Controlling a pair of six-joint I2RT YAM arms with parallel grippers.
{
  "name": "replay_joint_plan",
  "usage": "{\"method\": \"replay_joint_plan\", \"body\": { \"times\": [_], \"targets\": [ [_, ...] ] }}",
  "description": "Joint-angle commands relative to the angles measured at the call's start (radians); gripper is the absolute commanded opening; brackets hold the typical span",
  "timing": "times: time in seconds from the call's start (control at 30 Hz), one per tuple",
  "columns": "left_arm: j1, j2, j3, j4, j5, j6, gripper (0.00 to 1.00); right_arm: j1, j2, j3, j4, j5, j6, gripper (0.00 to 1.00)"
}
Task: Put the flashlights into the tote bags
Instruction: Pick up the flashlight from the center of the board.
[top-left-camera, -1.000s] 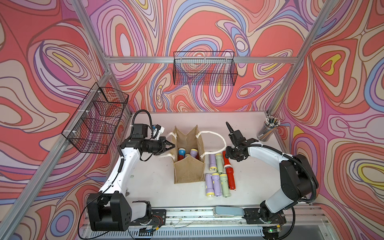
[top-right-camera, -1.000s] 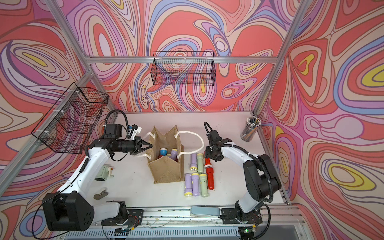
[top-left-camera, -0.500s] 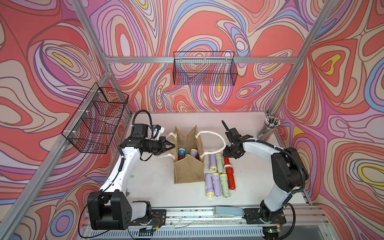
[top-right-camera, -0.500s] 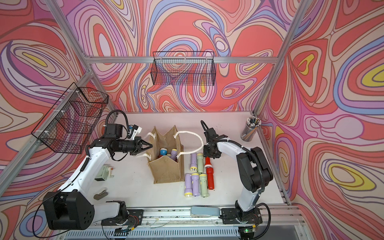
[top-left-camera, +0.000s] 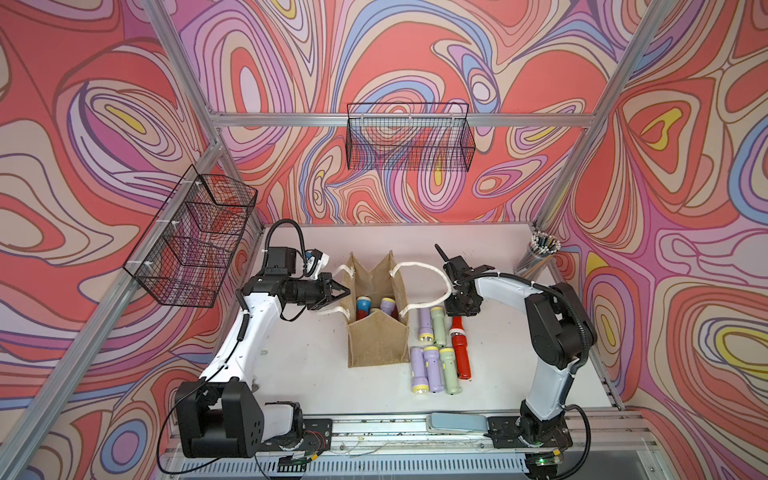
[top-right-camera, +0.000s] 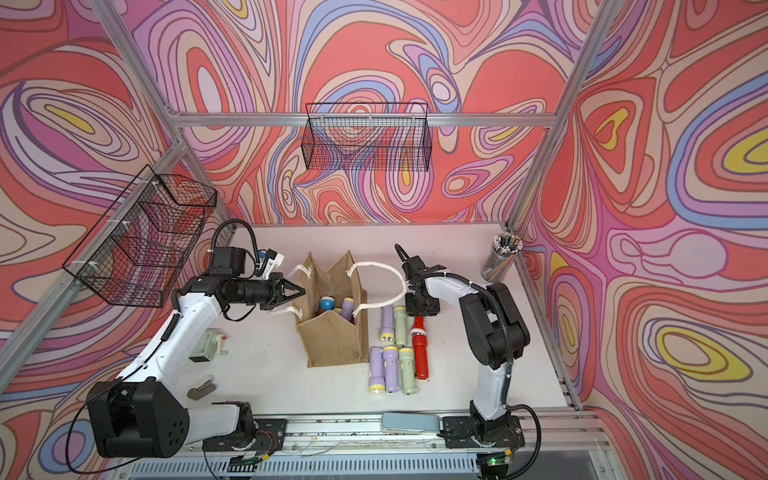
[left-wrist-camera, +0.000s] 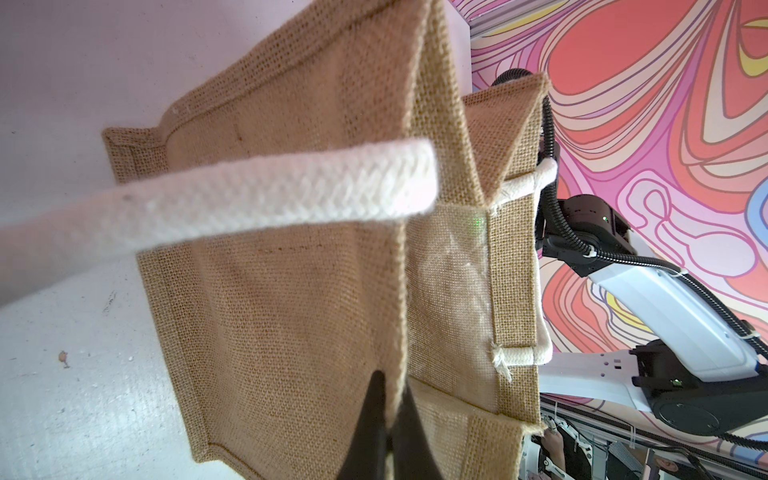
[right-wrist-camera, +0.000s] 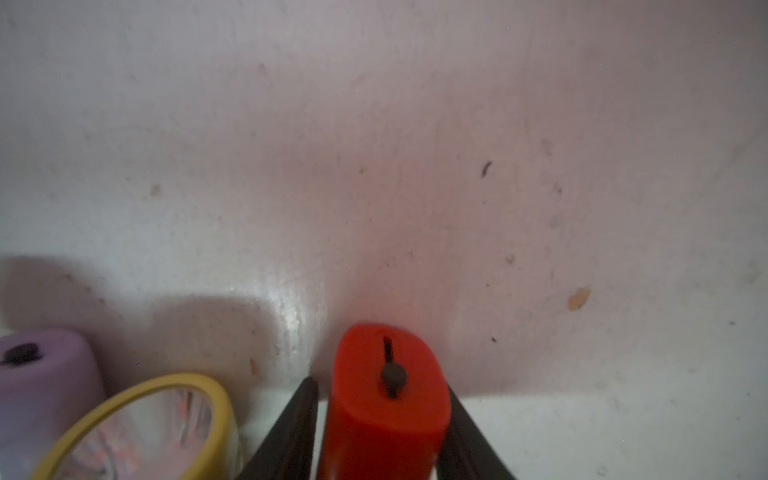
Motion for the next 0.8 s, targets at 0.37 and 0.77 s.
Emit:
{"method": "replay_joint_plan", "body": {
  "times": [0.37, 0.77],
  "targets": [
    [0.004, 0.007, 0.027, -0.008, 0.004, 0.015, 0.03, 0.011, 0.011, -0.014, -0.073, 0.118, 0.019, 0.24],
    [0.002, -0.006, 0.018, -0.008, -0.01, 0.019, 0.03, 0.011, -0.087, 0.027, -0.135, 0.29, 0.035, 0.19]
  ]
}}
